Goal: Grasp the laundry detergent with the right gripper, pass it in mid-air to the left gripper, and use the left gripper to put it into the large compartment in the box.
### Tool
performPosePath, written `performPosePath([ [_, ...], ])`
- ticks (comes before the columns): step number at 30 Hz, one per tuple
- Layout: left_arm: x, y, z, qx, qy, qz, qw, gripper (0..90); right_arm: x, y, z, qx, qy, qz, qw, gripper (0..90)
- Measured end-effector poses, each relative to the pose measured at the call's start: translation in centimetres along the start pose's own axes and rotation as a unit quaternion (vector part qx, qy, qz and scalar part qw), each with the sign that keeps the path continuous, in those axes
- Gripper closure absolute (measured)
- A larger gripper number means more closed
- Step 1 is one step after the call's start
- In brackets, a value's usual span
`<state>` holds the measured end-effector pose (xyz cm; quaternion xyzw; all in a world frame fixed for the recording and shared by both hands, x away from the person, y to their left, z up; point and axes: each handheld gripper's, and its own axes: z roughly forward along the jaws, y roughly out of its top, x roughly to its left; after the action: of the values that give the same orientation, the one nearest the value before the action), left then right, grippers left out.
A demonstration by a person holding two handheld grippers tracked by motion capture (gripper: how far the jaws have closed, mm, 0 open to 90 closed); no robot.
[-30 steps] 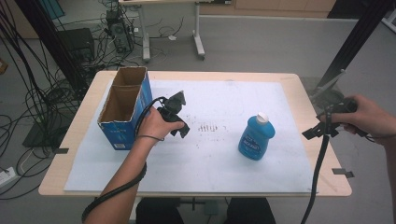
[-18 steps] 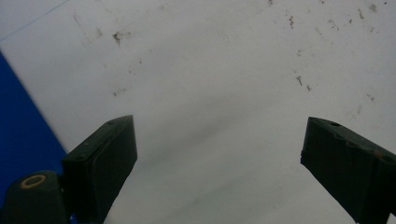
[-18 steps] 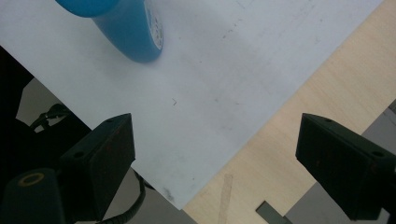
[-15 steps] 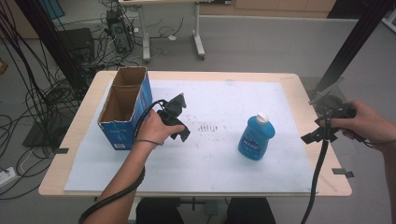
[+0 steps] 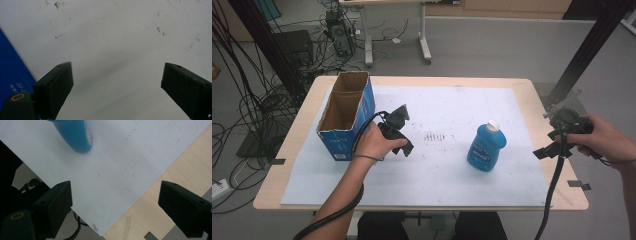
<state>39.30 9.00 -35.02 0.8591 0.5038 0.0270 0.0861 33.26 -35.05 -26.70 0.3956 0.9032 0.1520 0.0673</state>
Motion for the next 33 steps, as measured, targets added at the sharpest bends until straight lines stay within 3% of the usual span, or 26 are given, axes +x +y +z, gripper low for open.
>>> performPosePath([
  [14, -0.7, -0.7, 0.3, -0.006, -0.007, 0.006, 0.9999, 10.7, 0.6, -0.9, 0.9, -0.009, 0.009, 0.001, 0.9999, 11.9],
  [33, -0.9, -1.3, 0.6, -0.011, -0.017, -0.001, 0.9998, 10.6, 1.2, -1.8, 2.5, -0.024, 0.025, 0.01, 0.9993, 12.1],
])
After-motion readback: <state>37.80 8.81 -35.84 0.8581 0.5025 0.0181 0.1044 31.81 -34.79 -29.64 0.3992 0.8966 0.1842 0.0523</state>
